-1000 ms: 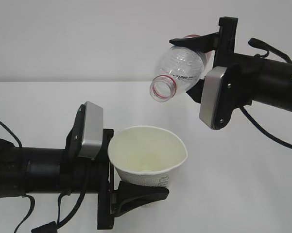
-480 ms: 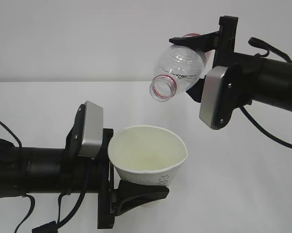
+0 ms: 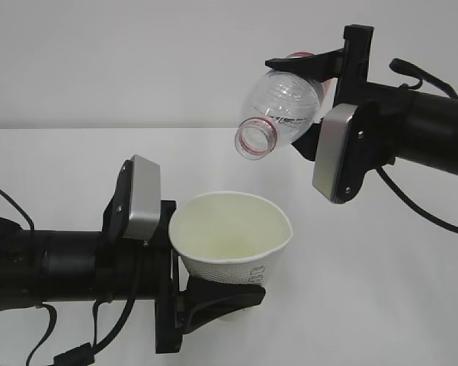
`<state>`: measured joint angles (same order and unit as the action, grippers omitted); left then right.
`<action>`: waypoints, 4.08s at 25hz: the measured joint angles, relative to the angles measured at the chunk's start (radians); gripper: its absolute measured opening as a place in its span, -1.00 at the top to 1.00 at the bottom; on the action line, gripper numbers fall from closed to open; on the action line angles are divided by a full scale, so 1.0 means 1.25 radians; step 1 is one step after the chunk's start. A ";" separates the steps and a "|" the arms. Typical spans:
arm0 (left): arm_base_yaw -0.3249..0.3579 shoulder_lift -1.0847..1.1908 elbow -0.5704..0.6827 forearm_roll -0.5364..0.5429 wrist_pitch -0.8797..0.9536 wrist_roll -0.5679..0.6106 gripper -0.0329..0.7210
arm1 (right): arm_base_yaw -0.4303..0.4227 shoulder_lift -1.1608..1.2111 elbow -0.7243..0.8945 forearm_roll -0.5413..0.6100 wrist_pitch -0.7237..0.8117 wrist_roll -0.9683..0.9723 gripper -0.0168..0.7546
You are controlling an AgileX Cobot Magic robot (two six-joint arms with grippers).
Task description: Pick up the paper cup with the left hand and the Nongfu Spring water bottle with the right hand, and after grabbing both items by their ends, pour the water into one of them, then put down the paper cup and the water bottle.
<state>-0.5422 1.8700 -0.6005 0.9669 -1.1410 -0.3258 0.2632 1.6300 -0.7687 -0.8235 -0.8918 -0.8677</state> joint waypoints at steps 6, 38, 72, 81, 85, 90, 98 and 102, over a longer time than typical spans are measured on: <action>0.000 0.000 0.000 -0.003 0.000 -0.015 -0.46 | 0.000 0.000 0.000 0.000 0.000 -0.007 -0.33; 0.000 0.000 0.000 -0.014 0.000 0.038 -0.46 | 0.000 0.000 0.000 0.007 0.000 -0.096 -0.33; 0.000 0.000 0.000 -0.019 0.000 0.038 -0.43 | 0.000 0.008 -0.002 0.015 -0.003 -0.099 -0.33; 0.000 0.000 0.000 -0.019 0.000 0.038 -0.43 | 0.000 0.008 -0.002 0.017 -0.003 -0.099 -0.33; 0.000 0.000 0.000 -0.019 0.000 0.038 -0.43 | 0.000 0.008 -0.002 0.017 -0.003 -0.099 -0.33; 0.000 0.000 0.000 -0.019 0.000 0.038 -0.43 | 0.000 0.008 -0.002 0.017 -0.003 -0.099 -0.33; 0.000 0.000 0.000 -0.019 0.000 0.038 -0.43 | 0.000 0.008 -0.002 0.017 -0.003 -0.104 -0.33; 0.000 0.000 0.000 -0.020 0.000 0.038 -0.43 | 0.000 0.008 -0.002 0.017 -0.003 -0.104 -0.33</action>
<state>-0.5422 1.8700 -0.6005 0.9419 -1.1410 -0.2777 0.2632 1.6404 -0.7710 -0.8028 -0.8959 -0.9976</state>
